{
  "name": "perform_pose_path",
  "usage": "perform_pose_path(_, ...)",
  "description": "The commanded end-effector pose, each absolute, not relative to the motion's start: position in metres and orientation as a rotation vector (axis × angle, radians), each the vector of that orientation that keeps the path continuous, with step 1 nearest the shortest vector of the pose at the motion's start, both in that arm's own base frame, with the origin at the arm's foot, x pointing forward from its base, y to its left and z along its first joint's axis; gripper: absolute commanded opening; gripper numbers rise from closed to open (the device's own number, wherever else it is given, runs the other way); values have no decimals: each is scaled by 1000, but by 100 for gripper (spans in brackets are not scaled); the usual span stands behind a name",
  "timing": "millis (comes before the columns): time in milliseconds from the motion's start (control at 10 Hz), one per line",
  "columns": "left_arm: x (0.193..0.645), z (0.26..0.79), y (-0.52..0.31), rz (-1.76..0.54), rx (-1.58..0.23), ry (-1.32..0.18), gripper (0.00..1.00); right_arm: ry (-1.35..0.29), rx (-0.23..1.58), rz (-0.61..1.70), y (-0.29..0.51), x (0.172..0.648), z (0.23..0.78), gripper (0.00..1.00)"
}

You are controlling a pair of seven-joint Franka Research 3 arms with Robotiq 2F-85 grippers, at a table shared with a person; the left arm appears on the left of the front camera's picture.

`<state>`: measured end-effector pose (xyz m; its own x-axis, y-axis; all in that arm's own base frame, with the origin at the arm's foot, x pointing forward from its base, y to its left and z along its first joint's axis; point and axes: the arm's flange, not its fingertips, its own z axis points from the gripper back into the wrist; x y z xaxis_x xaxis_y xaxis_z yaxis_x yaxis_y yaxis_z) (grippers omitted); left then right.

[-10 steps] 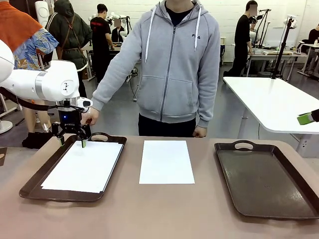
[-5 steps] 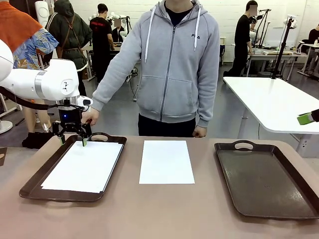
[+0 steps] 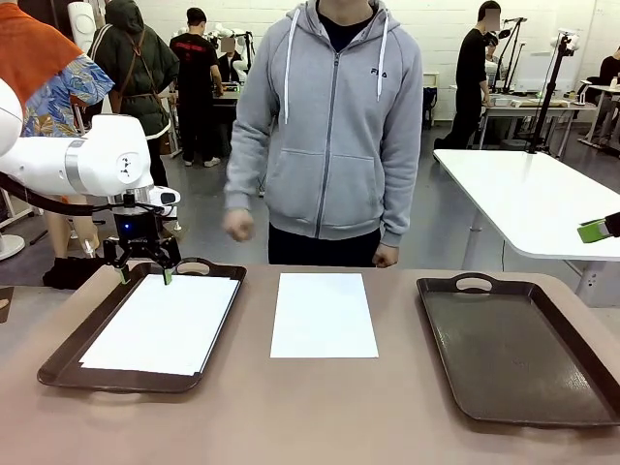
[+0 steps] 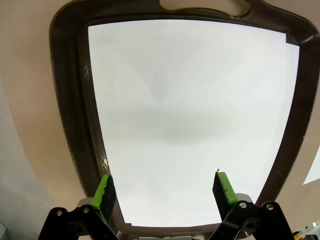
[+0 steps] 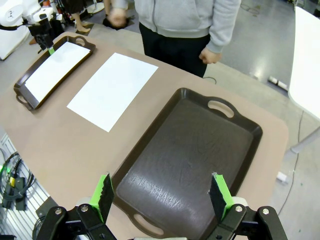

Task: Sort the A4 documents.
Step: Place the A4 Paper in the designated Handle tray, then receive the A4 Paper.

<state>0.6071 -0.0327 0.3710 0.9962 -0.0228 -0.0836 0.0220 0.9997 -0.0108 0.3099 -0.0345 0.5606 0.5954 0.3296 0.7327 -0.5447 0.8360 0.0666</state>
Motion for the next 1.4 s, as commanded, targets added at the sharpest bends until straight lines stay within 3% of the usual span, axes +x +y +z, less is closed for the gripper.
perform_pose_path(0,610,372,-32,-23,21,82,100,-781,314,521,-34,311,559,100)
perform_pose_path(1000,608,371,-32,-29,2,83,100,-781,314,521,-34,311,559,100)
perform_pose_path(1300,579,423,-44,-74,7,-53,100,-781,314,521,-34,311,559,100)
